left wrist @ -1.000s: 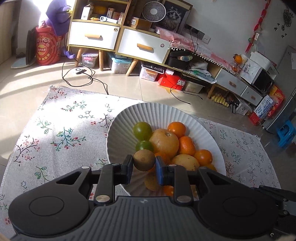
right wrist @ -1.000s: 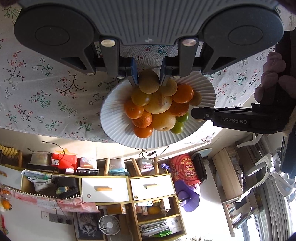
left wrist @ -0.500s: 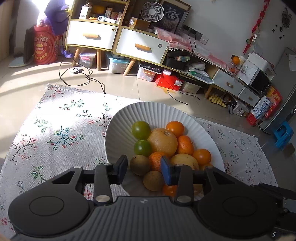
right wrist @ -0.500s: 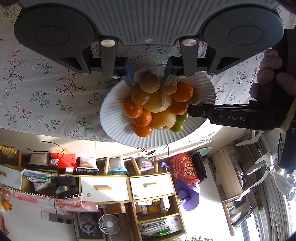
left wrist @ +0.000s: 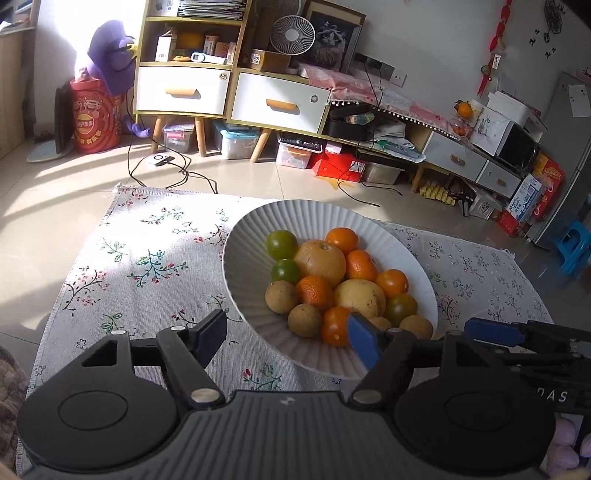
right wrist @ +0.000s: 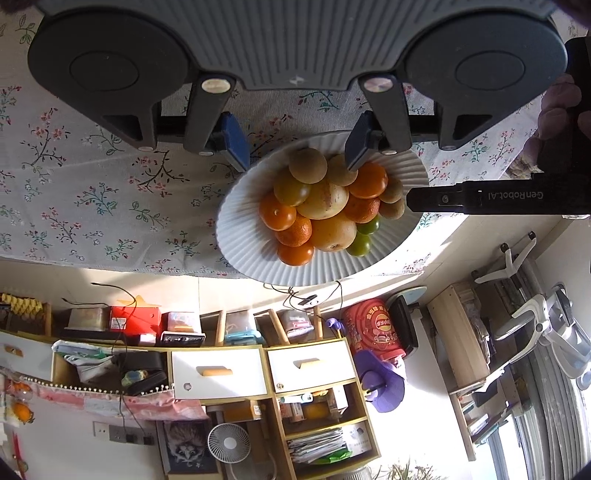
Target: Organize fruits
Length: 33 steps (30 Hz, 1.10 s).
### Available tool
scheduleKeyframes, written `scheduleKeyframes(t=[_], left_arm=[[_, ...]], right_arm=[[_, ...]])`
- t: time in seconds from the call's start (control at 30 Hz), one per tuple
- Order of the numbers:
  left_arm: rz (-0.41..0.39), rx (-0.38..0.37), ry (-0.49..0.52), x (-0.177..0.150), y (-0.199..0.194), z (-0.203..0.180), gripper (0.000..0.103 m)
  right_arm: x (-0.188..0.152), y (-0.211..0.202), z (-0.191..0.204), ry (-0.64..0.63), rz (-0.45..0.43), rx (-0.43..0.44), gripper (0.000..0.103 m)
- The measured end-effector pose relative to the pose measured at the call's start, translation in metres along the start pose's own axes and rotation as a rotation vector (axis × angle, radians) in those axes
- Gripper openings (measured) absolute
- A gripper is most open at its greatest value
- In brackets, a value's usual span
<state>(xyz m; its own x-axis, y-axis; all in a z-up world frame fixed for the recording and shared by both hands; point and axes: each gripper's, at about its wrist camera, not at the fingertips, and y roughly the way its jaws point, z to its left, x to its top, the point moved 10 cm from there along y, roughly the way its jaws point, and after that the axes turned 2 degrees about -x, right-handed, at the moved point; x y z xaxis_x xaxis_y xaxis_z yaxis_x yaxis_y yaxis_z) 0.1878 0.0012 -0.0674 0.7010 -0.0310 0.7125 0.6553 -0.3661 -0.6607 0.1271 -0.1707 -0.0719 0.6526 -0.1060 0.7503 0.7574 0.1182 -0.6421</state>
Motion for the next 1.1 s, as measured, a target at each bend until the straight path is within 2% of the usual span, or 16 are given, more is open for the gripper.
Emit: scheduleKeyframes(t=[0.2,0.33,0.5,0.67,0.8,0.87,1.1], left_arm=[[0.005,0.05,0.023,-0.015,-0.014,-0.002,0.081],[0.029,0.117,0.039,-0.031,-0.02,-0.005,0.092],[0.107,0.199,0.019,-0.051,-0.021,-0.006,0.092],[0.122,0.235,0.046,-0.061,-0.025,-0.01,0.092],[0.137,0.306,0.052,-0.068,-0.03,-0.008,0.092],[0.148,0.31,0.049,-0.072,-0.032,-0.008,0.092],[0.168,0.302,0.052,-0.083,-0.035,-0.015,0.092]], right_arm=[[-0.002,-0.012,-0.004,-0.005,-0.01,-0.037,0.072],[-0.004,-0.017,-0.011,-0.002,-0.008,-0.092,0.084],[-0.012,-0.022,-0.018,0.01,0.02,-0.154,0.091],[-0.025,-0.029,-0.023,-0.009,0.058,-0.232,0.097],[-0.036,-0.036,-0.023,0.006,0.094,-0.249,0.099],[-0.042,-0.039,-0.021,0.009,0.108,-0.253,0.102],[-0.054,-0.038,-0.015,-0.048,0.139,-0.307,0.102]])
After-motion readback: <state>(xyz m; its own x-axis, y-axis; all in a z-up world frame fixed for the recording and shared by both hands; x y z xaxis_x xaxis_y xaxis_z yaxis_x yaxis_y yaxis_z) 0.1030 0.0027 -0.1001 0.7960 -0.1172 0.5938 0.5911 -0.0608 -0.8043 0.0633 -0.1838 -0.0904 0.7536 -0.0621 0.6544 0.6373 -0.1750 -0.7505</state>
